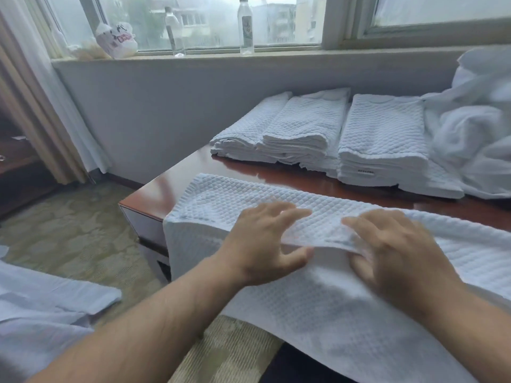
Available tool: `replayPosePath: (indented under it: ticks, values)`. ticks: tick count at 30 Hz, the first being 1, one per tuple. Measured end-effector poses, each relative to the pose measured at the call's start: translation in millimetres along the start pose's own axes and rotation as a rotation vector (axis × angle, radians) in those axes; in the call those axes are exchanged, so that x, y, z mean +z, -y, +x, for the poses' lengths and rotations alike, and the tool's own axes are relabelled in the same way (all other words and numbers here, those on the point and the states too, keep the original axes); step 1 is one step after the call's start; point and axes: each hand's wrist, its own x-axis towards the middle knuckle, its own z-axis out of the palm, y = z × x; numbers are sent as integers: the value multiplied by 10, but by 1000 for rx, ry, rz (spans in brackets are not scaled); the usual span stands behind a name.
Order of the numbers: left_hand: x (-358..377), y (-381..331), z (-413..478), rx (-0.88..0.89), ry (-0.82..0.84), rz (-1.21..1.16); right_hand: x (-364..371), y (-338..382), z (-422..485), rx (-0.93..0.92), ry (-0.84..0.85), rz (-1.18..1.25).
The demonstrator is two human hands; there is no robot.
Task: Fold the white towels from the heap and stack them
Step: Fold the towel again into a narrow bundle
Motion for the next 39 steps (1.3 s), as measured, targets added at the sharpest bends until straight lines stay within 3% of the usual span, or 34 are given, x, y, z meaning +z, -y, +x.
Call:
replayPosePath:
  ticks: [4,9,12,17,21,25,28,32,35,39]
  values:
    - [259,-581,212,135,24,18,-242,-500,-461,173,1,-31]
    - [418,-769,295,189,-164,-5,-396,-903,-909,299,-107,-45]
    - [478,-711,237,311,-270,36,-449,-879,-993,256,-235,-31]
    - [409,-770,204,251,-152,67,-514,-878,-994,262,-57,81]
    - [381,-1109,287,181,-58,110,-611,-946,-1176,393,-7,11]
    - [596,-1902,527,306,-35,140,-732,-1065,-1426,483,1,22]
    - [757,-2273,621,284,-92,121,-873,-1277,-1707,530,-48,-34]
    - [930,-2360,624,298,-67,62,-1123,-1692,-2198,672,-159,-101]
    - [981,-2333,594,399,-52,47,-1219,-1943,-2329,811,-148,-104]
    - [982,-2340,552,507,-69,50,-1219,-2045,-2316,825,-137,-35]
